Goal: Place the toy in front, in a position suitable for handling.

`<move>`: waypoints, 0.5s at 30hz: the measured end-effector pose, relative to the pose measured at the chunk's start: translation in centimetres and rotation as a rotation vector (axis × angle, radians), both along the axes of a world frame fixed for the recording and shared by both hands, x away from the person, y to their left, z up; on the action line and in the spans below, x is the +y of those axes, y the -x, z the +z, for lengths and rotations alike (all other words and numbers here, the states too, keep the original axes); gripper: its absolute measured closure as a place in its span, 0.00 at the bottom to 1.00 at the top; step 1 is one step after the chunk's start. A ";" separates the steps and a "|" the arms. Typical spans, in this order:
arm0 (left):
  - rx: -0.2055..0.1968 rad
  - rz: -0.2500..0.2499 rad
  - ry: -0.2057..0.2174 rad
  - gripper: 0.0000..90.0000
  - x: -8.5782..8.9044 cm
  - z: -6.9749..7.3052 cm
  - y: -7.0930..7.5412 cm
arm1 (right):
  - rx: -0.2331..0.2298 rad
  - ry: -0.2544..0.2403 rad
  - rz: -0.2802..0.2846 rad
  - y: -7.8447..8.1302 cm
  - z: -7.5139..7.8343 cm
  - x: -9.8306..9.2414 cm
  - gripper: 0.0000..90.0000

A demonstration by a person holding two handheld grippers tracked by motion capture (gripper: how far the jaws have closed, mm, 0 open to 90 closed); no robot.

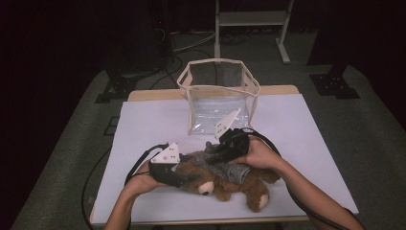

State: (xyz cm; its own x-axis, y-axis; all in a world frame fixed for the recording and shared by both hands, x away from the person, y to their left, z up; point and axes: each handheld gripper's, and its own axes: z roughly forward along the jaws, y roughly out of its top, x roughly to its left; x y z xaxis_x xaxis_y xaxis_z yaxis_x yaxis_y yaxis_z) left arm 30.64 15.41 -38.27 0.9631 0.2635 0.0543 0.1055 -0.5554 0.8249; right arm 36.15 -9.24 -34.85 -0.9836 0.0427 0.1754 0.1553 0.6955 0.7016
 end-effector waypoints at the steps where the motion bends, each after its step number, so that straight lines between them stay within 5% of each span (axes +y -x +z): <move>1: 0.008 0.023 0.001 0.33 0.1 0.1 -0.1 | 0.007 -0.012 -0.015 0.0 -0.3 -0.5 0.88; 4: 0.029 0.059 -0.014 0.21 0.4 0.1 -0.2 | 0.002 -0.032 -0.036 0.3 -0.7 -1.9 0.88; 10: -0.001 0.018 -0.012 0.47 0.1 -0.5 0.1 | -0.020 -0.038 -0.047 1.0 0.5 -2.9 0.88; 15: -0.010 0.014 0.011 0.52 0.0 -0.7 -0.2 | -0.067 -0.067 0.005 1.6 2.3 -0.2 0.88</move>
